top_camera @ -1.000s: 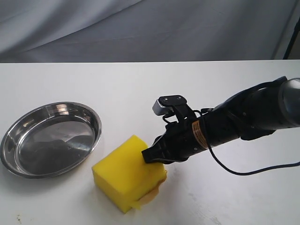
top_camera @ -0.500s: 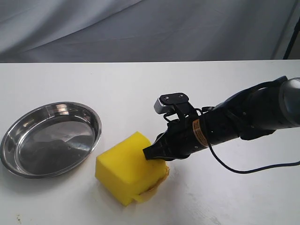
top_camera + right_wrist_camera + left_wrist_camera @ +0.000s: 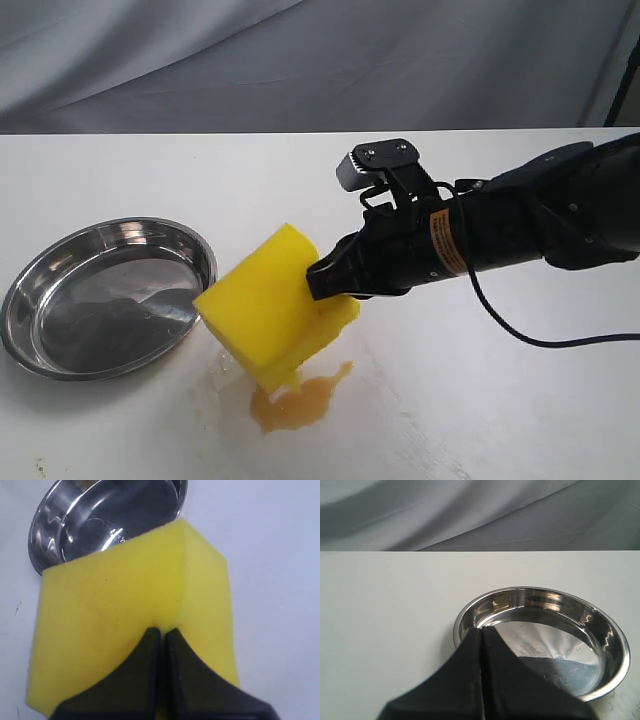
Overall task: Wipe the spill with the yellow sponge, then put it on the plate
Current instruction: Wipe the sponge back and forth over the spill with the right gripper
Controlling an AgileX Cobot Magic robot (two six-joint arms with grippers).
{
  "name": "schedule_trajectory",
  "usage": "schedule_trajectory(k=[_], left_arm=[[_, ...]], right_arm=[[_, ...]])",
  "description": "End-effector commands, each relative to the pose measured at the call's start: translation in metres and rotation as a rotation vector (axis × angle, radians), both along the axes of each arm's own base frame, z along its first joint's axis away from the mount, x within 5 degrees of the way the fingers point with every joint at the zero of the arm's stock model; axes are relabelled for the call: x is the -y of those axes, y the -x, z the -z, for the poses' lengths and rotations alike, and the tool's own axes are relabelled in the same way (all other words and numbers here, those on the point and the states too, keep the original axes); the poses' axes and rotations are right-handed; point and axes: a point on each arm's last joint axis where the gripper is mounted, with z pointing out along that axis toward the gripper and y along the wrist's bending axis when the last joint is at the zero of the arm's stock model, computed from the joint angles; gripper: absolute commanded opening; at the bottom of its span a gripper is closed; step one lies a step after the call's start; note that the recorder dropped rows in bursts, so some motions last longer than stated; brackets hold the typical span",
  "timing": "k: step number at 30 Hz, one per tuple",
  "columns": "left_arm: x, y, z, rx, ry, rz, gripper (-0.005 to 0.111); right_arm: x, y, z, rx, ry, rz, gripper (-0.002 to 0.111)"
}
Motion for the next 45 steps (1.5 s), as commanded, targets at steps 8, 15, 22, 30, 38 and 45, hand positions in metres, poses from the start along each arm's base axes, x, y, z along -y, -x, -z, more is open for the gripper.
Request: schedule_trajectory(k=[8,15,22,30,38,45], left_arm=[[0.0,0.0,0.0,0.011,0.003,-0.002,0.0],[0.0,0.0,0.0,0.011,0.003,-0.002,0.0],[0.0,0.0,0.0,0.011,0.003,-0.002,0.0],[0.0,0.0,0.0,0.011,0.003,-0.002,0.0],[0.0,0.0,0.0,0.011,0.003,-0.002,0.0],[0.0,0.0,0.0,0.011,0.003,-0.002,0.0]], right_arm=[[0.015,0.017,0.028,-0.065,0.083,0.04,0.0],[0.01,0.019,0.068,-0.222,0.108,0.007,0.0],[0.006,0.025,0.065,-0.241,0.068,-0.068,0.0],[-0.005,0.035,0.063,-0.257,0.049,-0.139,0.0],[-0.012,0.036,0.066,-0.202,0.094,-0.113,0.0],[0.0,0.02,0.071,-0.091,0.224,0.048,0.0]])
